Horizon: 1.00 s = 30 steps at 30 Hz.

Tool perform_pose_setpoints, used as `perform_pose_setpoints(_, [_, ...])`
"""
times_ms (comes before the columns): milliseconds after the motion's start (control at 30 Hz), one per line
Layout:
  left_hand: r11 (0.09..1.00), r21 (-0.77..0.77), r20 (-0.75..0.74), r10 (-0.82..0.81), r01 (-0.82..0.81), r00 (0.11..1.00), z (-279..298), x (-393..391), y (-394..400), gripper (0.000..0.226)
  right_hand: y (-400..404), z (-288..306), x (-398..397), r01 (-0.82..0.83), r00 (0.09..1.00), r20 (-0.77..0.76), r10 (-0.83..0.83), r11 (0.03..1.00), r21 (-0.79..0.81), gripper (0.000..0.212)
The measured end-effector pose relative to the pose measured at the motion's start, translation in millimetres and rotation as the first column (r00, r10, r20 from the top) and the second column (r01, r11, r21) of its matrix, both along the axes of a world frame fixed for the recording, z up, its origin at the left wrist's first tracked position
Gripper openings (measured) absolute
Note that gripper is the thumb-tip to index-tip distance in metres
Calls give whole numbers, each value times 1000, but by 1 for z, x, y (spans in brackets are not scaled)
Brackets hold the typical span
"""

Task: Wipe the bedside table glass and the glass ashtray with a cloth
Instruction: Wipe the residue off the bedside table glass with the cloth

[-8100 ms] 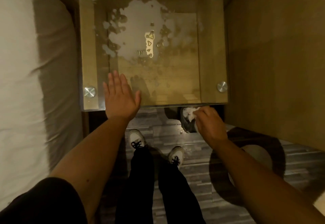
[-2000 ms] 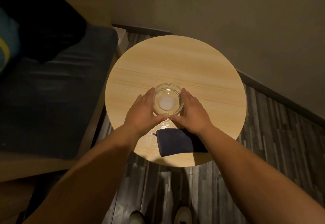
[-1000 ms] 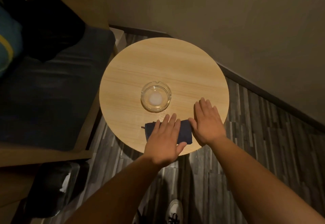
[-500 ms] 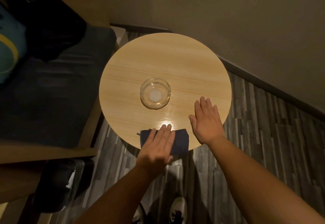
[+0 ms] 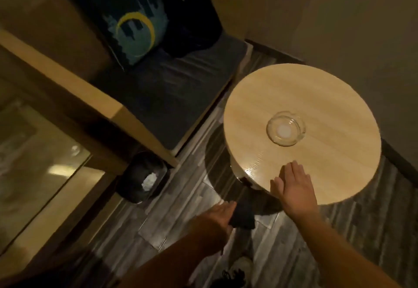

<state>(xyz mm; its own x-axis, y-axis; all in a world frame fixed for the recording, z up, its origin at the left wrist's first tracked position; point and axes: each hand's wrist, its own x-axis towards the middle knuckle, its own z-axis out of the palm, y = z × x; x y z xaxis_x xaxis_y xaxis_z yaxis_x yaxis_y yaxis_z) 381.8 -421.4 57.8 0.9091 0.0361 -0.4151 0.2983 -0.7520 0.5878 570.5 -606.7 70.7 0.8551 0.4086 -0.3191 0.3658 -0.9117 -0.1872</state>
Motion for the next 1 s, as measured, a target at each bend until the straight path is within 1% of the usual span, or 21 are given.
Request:
perform_pose_setpoints(33, [991, -66, -111, 110, -118, 988, 10, -14, 11, 60, 17, 4, -15, -55, 998, -4, 55, 998, 14, 48])
perform_pose_setpoints(67, [970, -111, -167, 198, -218, 966, 19, -26, 23, 58, 36, 6, -29, -110, 994, -6, 111, 994, 22, 49])
perform_pose_setpoints(167, [882, -201, -216, 384, -426, 898, 42, -61, 61, 46, 101, 15, -73, -225, 974, -26, 226, 974, 24, 56])
perform_pose_setpoints(267, [733, -276, -266, 563, -621, 782, 58, -107, 102, 39, 176, 27, -114, -361, 932, -14, 363, 931, 53, 60])
perform_pose_setpoints(333, [616, -320, -329, 641, -720, 694, 67, -139, 131, 28, 227, 34, -141, -463, 885, -7, 465, 883, 71, 59])
perform_pose_setpoints(400, [464, -374, -382, 712, -803, 589, 73, -175, 158, 20, 277, 38, -170, -555, 831, -7, 556, 830, 61, 59])
perform_pose_setpoints(500, [191, -435, -461, 792, -880, 400, 80, -227, 193, 14, 342, 45, -209, -625, 780, 28, 625, 778, 63, 61])
perform_pose_setpoints(567, [-6, -458, -506, 824, -889, 255, 80, -266, 222, 9, 390, 53, -239, -670, 743, 43, 668, 740, 61, 60])
perform_pose_setpoints(633, [-181, -497, -536, 833, -849, 135, 78, -298, 252, 18, 434, 60, -262, -702, 712, 47, 701, 709, 71, 60])
perform_pose_setpoints(700, [-377, -544, -582, 813, -749, 14, 78, -323, 282, 24, 474, 64, -282, -733, 680, 52, 732, 675, 85, 58])
perform_pose_setpoints(733, [-449, -559, -595, 803, -697, -40, 79, -334, 297, 24, 491, 64, -290, -747, 664, 61, 745, 658, 89, 58])
perform_pose_setpoints(767, [-491, -572, -594, 800, -657, -82, 79, -343, 312, 24, 508, 62, -297, -762, 648, 70, 759, 642, 84, 58])
perform_pose_setpoints(833, [-496, -588, -553, 823, -639, -130, 80, -359, 342, 22, 539, 58, -306, -782, 623, 65, 779, 621, 50, 60])
perform_pose_setpoints(900, [-459, -575, -482, 859, -678, -172, 81, -370, 371, 17, 568, 52, -310, -795, 606, 47, 794, 606, 6, 61])
perform_pose_setpoints(1000, [-403, -496, -335, 906, -769, -258, 83, -381, 420, 12, 610, 38, -308, -823, 566, 36, 824, 567, -35, 62])
